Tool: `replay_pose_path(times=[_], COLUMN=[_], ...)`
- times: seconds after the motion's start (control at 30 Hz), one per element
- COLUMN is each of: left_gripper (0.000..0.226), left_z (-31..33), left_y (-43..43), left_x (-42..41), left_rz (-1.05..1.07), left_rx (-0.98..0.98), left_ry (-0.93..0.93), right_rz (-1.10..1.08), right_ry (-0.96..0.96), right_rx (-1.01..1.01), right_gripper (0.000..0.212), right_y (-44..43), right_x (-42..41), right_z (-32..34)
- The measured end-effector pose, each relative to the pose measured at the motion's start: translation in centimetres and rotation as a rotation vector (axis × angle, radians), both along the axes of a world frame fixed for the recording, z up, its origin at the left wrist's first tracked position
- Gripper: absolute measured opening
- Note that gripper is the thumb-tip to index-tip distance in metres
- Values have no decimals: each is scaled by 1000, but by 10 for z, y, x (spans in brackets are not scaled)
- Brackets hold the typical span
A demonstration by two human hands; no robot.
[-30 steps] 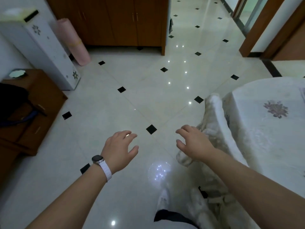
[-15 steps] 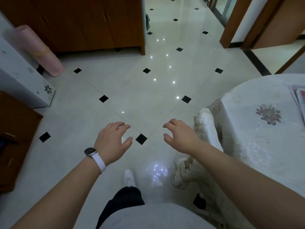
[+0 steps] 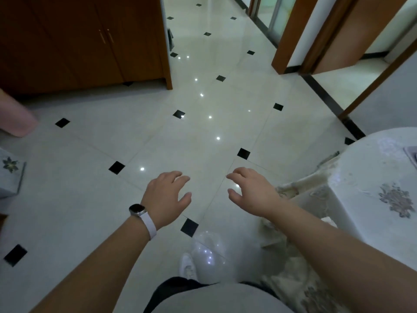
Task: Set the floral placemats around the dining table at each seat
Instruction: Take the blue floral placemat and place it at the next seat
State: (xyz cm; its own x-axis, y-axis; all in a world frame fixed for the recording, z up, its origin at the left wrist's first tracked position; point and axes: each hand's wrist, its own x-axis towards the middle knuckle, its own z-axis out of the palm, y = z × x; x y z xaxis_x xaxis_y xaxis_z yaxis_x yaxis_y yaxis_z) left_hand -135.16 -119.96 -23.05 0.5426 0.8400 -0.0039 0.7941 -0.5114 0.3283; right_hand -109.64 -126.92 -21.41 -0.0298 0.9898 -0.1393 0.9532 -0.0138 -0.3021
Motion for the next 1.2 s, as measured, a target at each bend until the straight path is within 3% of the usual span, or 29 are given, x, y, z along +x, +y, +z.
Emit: replay_pose_path(times=[0.27,0.47,0.7,0.87,1.2], left_gripper=[54,53,55,52,53], left_z=[9,-2,-2,14,17], left_y=[114,180,273,333,396], left_x=[49,120,193,277,447], left_rz=[-174,-298,-251,-222,-545], left_rx=[22,20,11,30,43], left_ry=[-30,-24,53,-9,-28], right_rz=[-146,-221,-271,-322,-508], right_ry=[-21,-26,25,66,9], right_rx=[64,-23,-45,13,12], right_gripper=[48,52,53,51,51], right_y=[78,117,195,239,268], right_x=[28,84,180,264,372], right_z=[19,-2,-18,0,11])
